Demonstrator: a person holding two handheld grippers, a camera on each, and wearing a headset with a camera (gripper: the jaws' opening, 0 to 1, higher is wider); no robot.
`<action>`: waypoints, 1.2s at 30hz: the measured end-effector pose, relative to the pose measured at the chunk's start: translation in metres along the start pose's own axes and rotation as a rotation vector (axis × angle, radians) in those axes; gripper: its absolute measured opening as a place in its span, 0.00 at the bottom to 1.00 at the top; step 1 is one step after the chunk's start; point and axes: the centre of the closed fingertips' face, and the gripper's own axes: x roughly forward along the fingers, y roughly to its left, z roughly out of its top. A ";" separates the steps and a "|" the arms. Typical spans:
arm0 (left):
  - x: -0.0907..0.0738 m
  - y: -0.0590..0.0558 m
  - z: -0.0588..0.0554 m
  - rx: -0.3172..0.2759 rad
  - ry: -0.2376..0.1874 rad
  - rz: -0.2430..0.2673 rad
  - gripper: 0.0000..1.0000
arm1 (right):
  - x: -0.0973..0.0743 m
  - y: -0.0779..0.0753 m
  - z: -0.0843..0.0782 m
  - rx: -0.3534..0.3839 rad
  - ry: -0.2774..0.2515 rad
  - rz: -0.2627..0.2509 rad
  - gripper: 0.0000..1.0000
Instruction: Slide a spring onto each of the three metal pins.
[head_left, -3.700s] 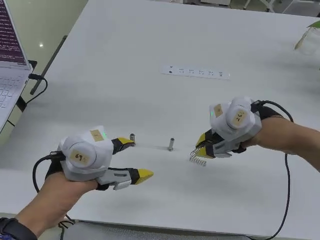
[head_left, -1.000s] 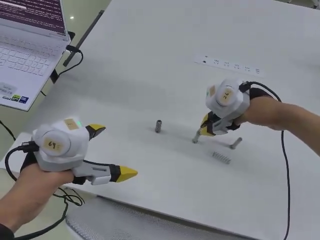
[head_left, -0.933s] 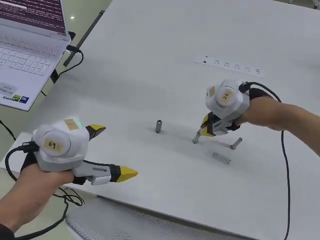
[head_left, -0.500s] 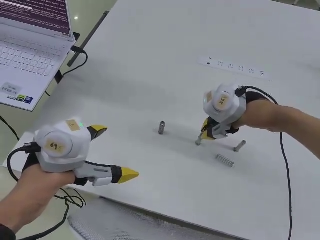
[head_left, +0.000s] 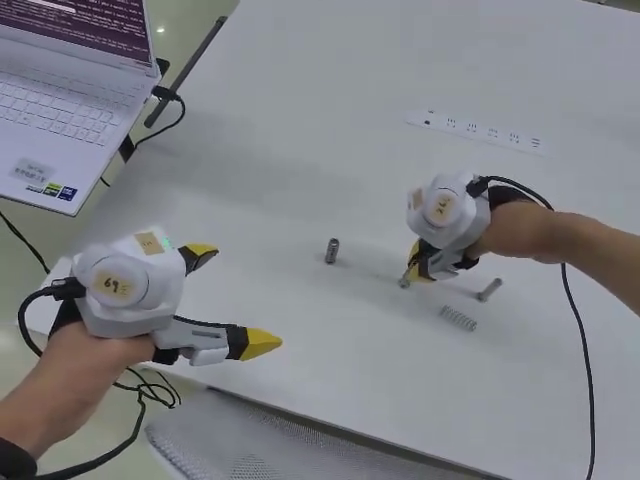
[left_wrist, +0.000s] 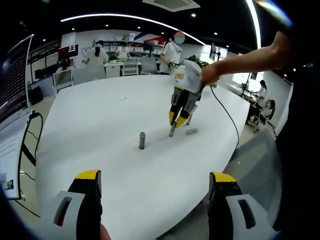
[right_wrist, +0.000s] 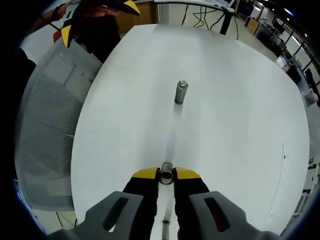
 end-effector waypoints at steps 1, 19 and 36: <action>0.000 0.000 0.000 -0.001 0.000 0.001 0.86 | 0.001 0.000 0.000 0.001 0.001 0.000 0.09; -0.002 0.001 -0.004 -0.012 0.009 0.008 0.86 | 0.016 0.001 -0.003 -0.004 0.027 0.016 0.09; -0.003 0.002 -0.002 -0.010 0.006 0.010 0.86 | 0.015 0.001 -0.008 0.000 0.043 0.016 0.25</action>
